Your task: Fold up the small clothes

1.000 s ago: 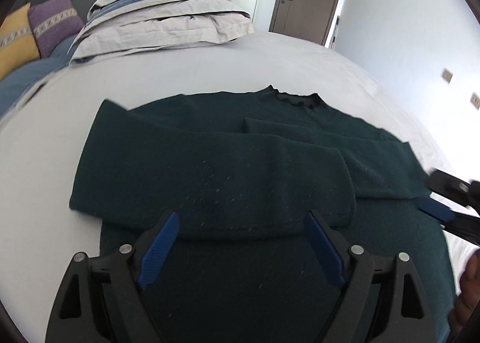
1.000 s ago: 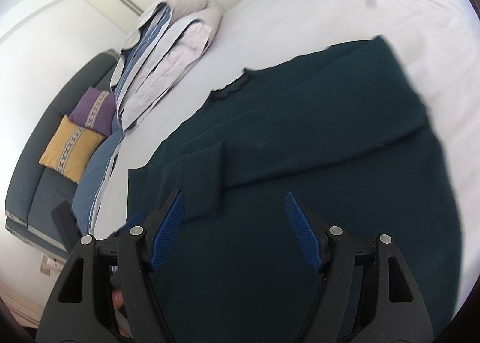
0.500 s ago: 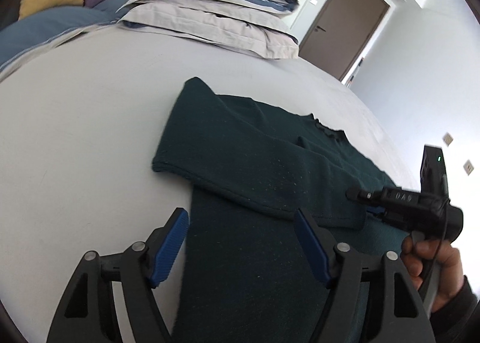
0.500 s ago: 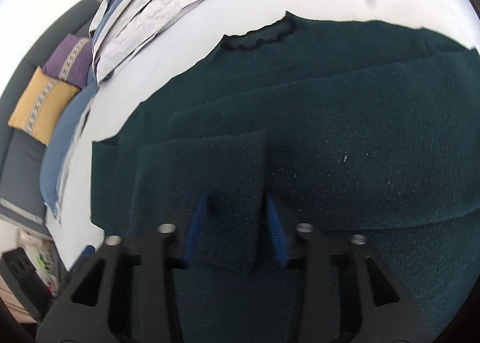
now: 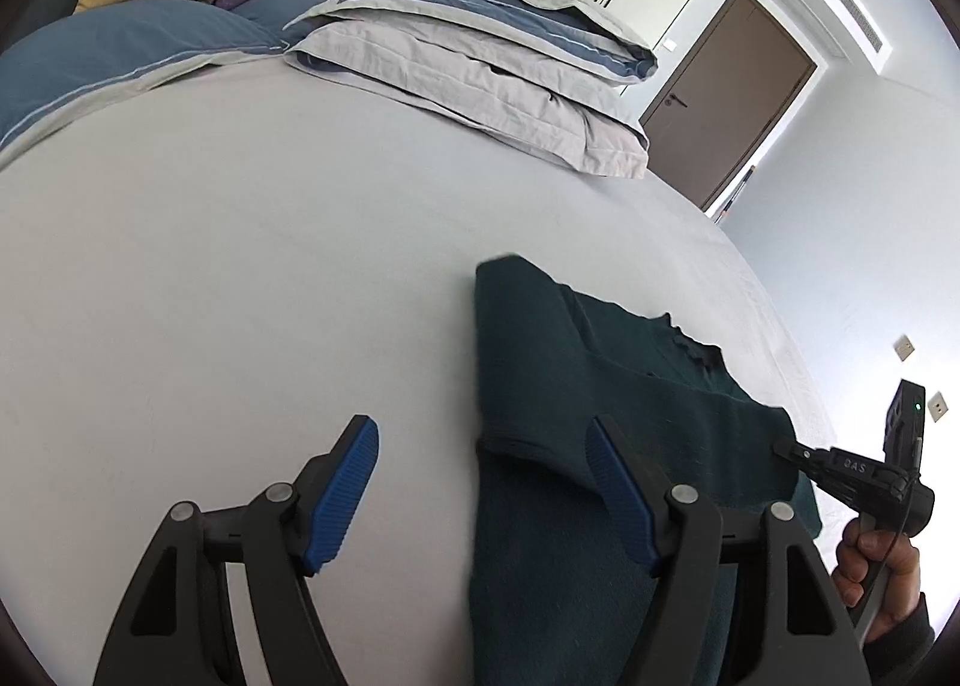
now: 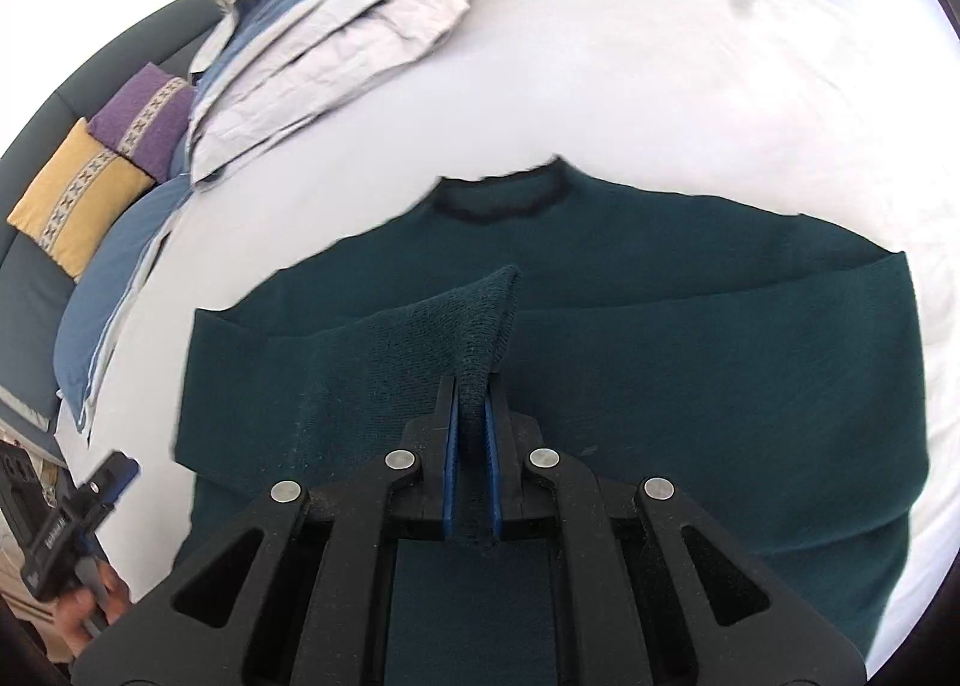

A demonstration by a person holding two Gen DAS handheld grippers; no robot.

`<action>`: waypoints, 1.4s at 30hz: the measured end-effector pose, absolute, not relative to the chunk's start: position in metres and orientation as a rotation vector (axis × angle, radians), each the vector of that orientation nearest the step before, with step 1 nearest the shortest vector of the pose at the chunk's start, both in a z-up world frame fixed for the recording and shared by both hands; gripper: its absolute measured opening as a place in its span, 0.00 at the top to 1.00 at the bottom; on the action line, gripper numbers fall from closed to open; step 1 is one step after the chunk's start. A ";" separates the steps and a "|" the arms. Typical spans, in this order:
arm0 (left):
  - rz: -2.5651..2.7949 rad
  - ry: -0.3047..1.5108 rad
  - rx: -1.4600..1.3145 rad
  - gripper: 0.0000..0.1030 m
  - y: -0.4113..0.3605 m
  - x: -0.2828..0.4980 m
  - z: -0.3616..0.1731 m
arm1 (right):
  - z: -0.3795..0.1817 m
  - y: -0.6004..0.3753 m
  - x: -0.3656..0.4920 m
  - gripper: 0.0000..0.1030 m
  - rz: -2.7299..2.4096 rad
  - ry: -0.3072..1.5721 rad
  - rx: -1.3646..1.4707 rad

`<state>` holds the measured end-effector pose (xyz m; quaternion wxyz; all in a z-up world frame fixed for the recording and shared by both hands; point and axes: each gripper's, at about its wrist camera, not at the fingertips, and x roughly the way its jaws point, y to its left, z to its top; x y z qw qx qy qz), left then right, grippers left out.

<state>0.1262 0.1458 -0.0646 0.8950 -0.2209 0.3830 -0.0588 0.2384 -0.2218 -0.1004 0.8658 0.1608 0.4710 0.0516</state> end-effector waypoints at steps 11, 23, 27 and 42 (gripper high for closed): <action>-0.095 0.885 -0.353 0.33 0.125 0.220 -0.071 | -0.139 -0.269 0.236 0.94 0.060 0.999 0.383; -0.091 0.996 -0.188 0.74 0.080 0.280 -0.113 | -0.161 -0.276 0.241 0.94 0.059 0.995 0.392; -0.102 0.979 -0.157 0.79 0.081 0.284 -0.115 | -0.166 -0.277 0.242 0.94 0.043 0.983 0.408; -0.117 0.844 -0.067 0.82 0.078 0.234 -0.076 | -0.155 -0.280 0.230 0.65 0.064 0.963 0.516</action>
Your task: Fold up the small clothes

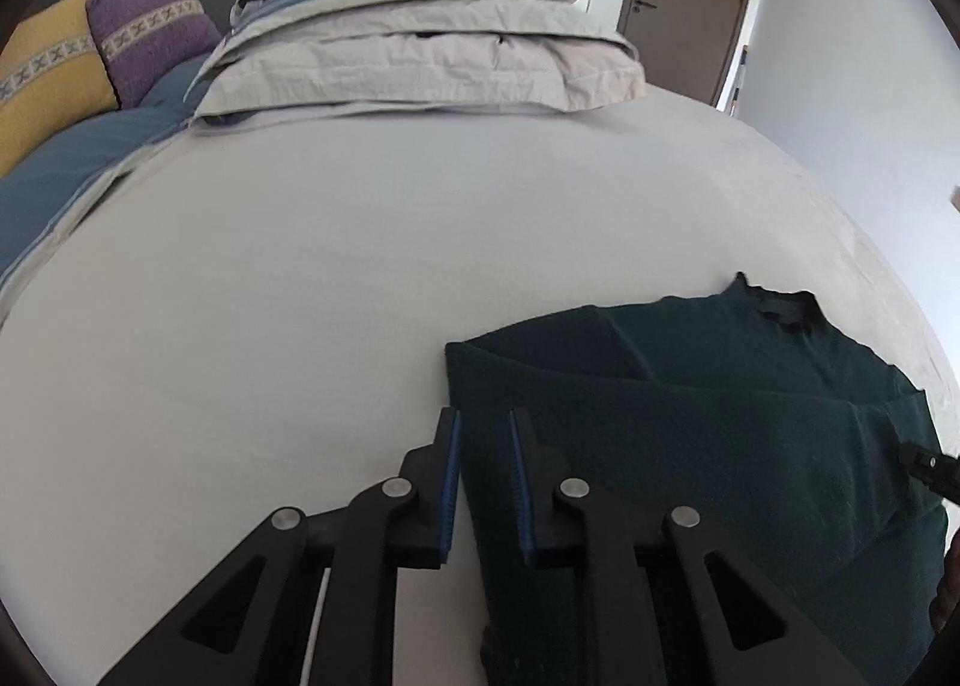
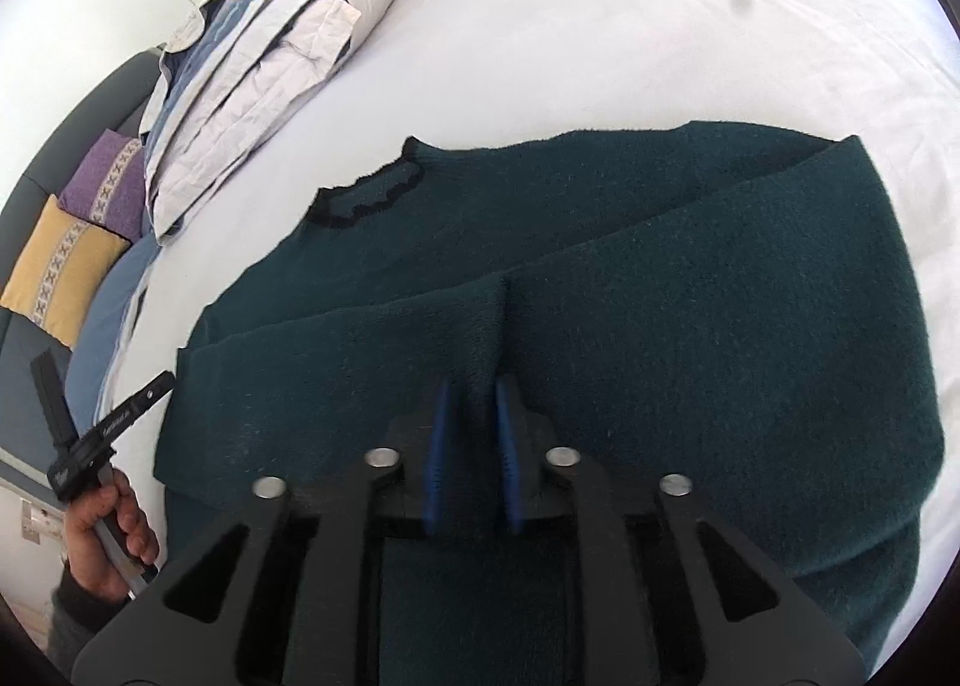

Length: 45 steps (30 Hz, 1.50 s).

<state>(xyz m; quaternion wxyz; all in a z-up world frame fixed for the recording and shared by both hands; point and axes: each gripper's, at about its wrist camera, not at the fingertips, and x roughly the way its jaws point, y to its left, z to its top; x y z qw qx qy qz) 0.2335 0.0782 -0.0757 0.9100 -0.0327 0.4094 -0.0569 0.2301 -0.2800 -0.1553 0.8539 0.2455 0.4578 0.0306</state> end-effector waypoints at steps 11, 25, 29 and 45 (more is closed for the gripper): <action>-0.116 0.914 0.050 0.75 0.065 0.207 -0.112 | -0.159 -0.263 0.227 0.92 0.020 1.018 0.392; -0.091 0.900 0.010 0.68 0.091 0.184 -0.093 | -0.155 -0.281 0.197 0.76 0.002 0.974 0.460; -0.081 0.873 -0.069 0.67 0.117 0.135 -0.073 | -0.131 -0.284 0.146 0.47 0.010 0.872 0.458; -0.312 1.113 -0.325 0.48 0.135 -0.051 -0.104 | -0.131 -0.301 -0.076 0.47 0.123 0.852 0.553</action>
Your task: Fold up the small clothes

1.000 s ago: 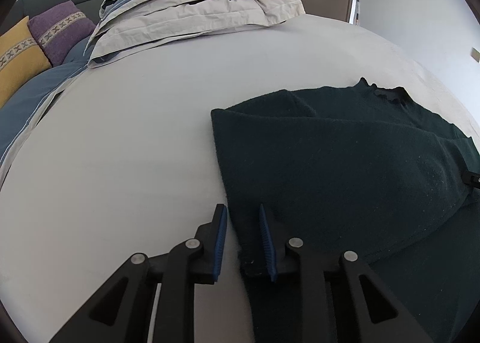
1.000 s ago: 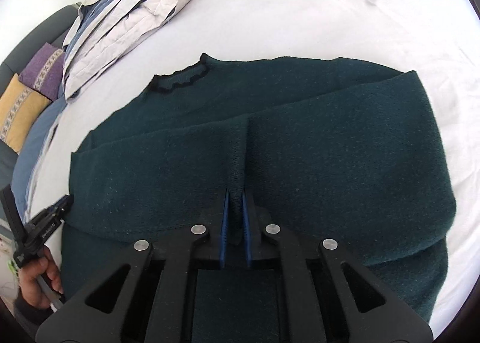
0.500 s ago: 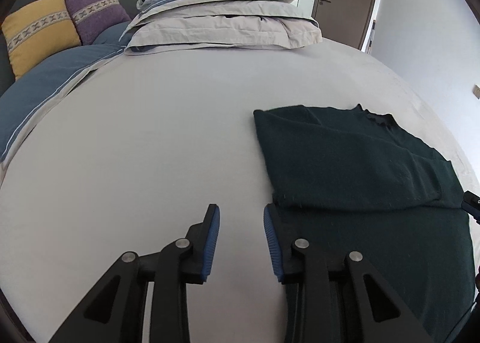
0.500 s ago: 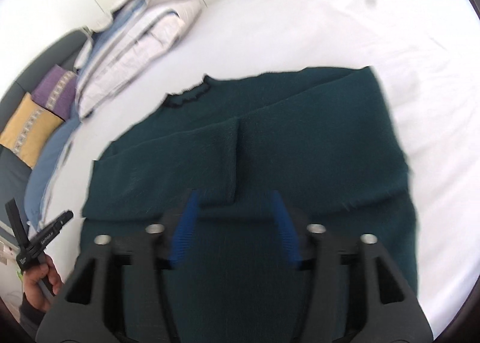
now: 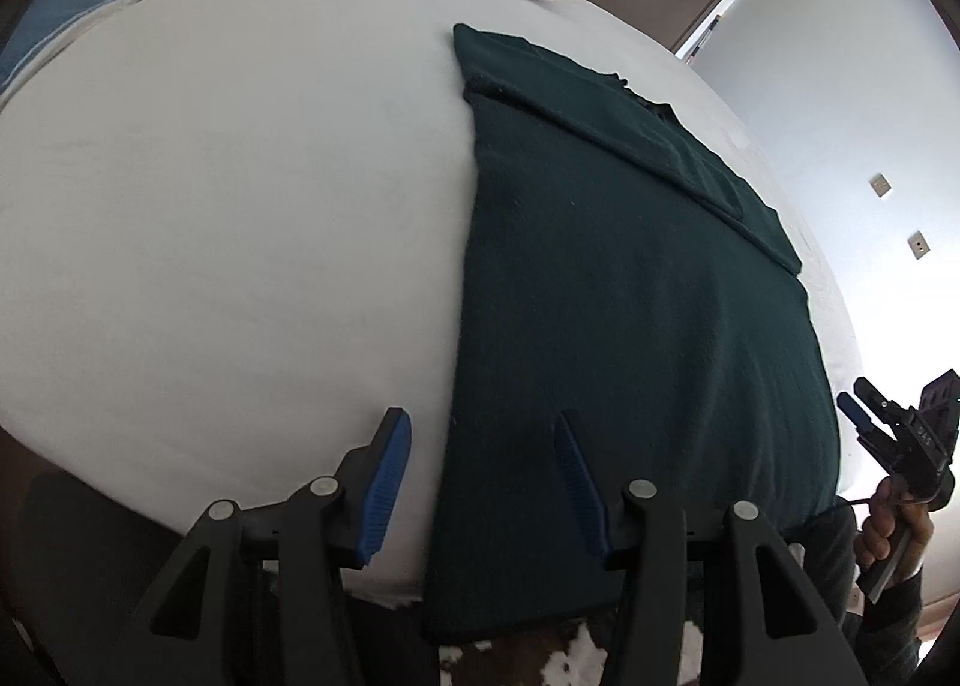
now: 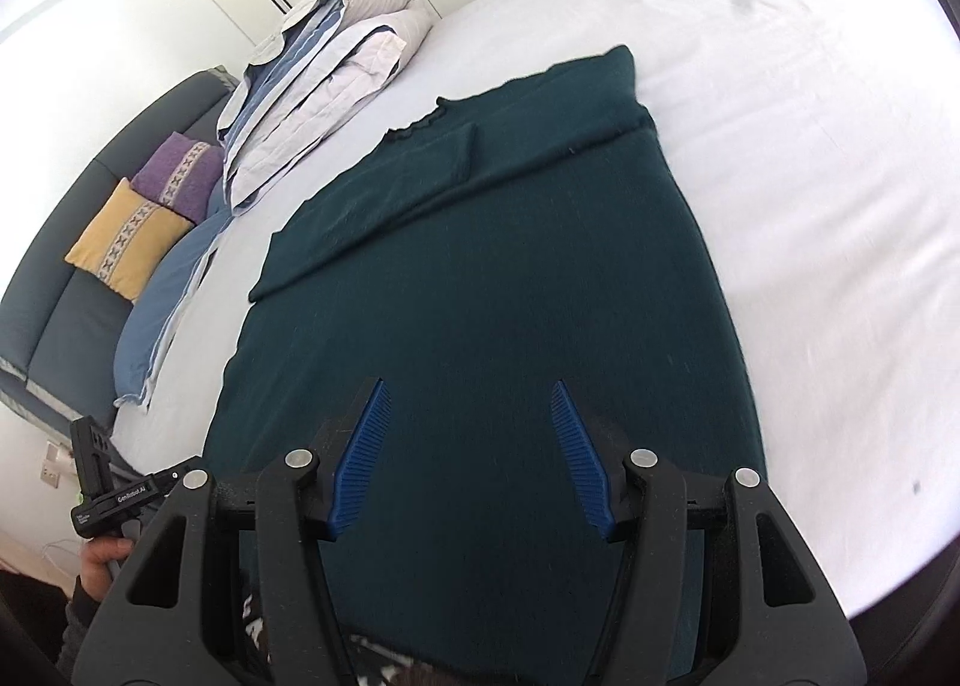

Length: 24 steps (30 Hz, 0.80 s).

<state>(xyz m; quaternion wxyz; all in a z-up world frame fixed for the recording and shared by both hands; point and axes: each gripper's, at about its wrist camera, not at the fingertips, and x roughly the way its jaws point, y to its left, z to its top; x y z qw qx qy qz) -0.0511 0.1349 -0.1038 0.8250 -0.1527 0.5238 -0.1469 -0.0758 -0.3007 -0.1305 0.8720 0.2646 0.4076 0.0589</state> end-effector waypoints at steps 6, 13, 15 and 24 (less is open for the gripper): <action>-0.370 1.173 -0.388 0.48 0.141 -0.068 -0.116 | -0.138 -0.316 -0.116 0.47 0.134 0.863 0.587; -0.414 1.202 -0.505 0.50 0.147 -0.071 -0.130 | -0.143 -0.340 -0.141 0.47 0.151 0.864 0.638; -0.424 1.209 -0.509 0.51 0.145 -0.071 -0.131 | -0.144 -0.345 -0.147 0.47 0.150 0.872 0.651; -0.418 1.251 -0.511 0.59 0.142 -0.078 -0.139 | -0.142 -0.382 -0.182 0.47 0.111 0.879 0.711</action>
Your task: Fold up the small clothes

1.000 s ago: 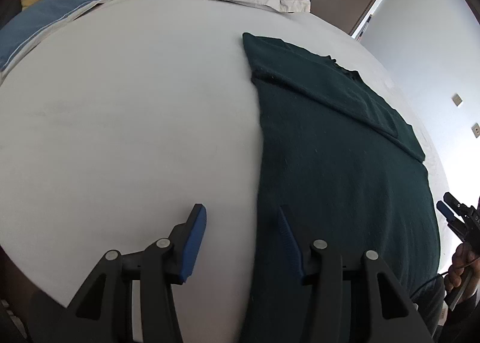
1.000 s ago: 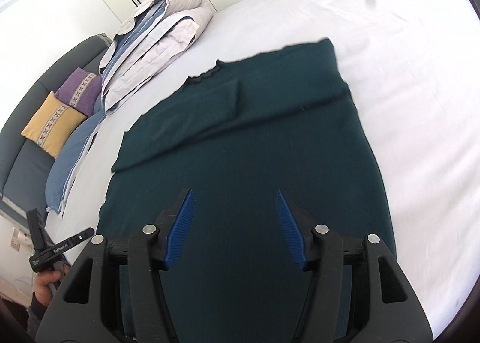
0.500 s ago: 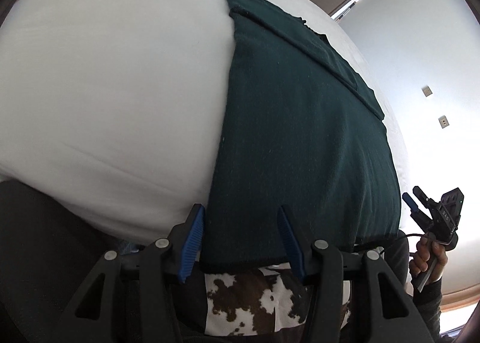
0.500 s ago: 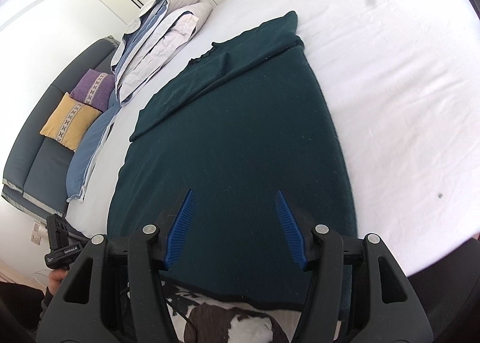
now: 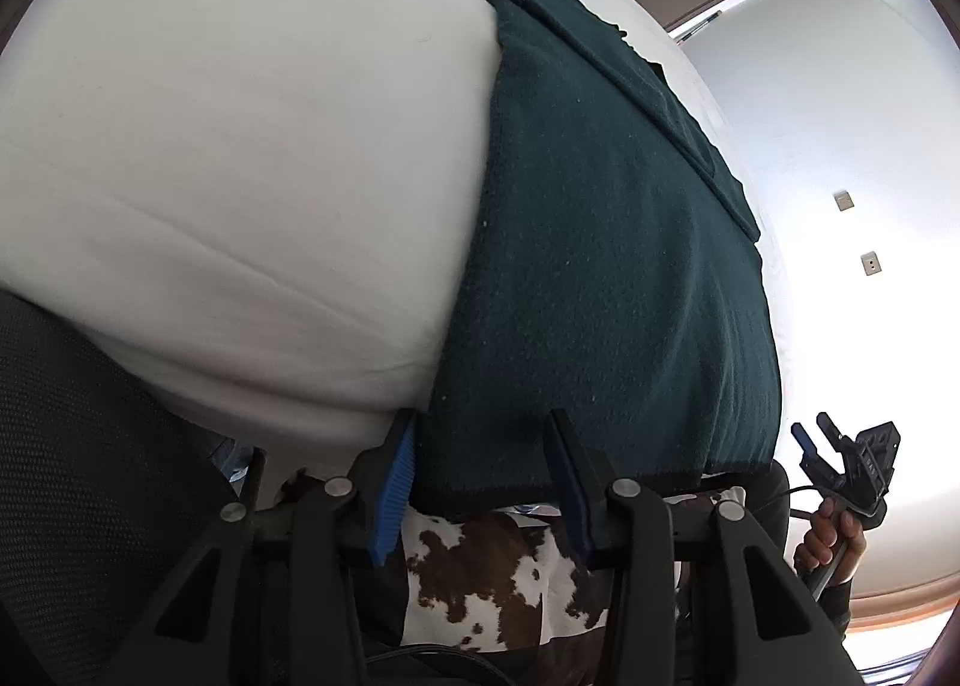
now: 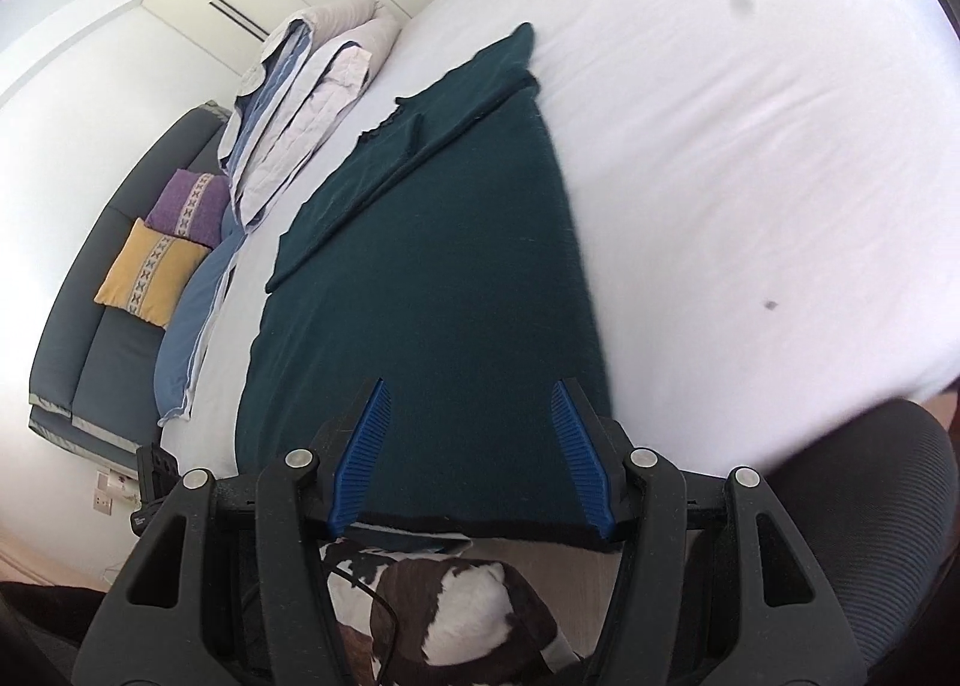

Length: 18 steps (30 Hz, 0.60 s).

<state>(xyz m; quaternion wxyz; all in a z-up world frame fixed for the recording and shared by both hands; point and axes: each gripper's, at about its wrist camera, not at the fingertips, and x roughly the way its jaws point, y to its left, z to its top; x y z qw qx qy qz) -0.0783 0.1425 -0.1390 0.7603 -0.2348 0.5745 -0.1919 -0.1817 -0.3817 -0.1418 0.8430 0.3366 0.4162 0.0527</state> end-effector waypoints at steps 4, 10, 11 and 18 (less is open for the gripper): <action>-0.402 1.254 -0.531 0.76 0.145 -0.079 -0.140 | -0.147 -0.398 -0.194 0.47 0.075 0.914 0.730; -0.414 1.240 -0.512 0.91 0.147 -0.085 -0.133 | -0.162 -0.402 -0.196 0.47 0.046 1.038 0.728; -0.414 1.237 -0.511 0.92 0.148 -0.087 -0.132 | -0.165 -0.402 -0.196 0.47 0.046 1.056 0.730; -0.419 1.201 -0.550 0.92 0.156 -0.093 -0.122 | -0.188 -0.405 -0.193 0.50 0.043 1.153 0.793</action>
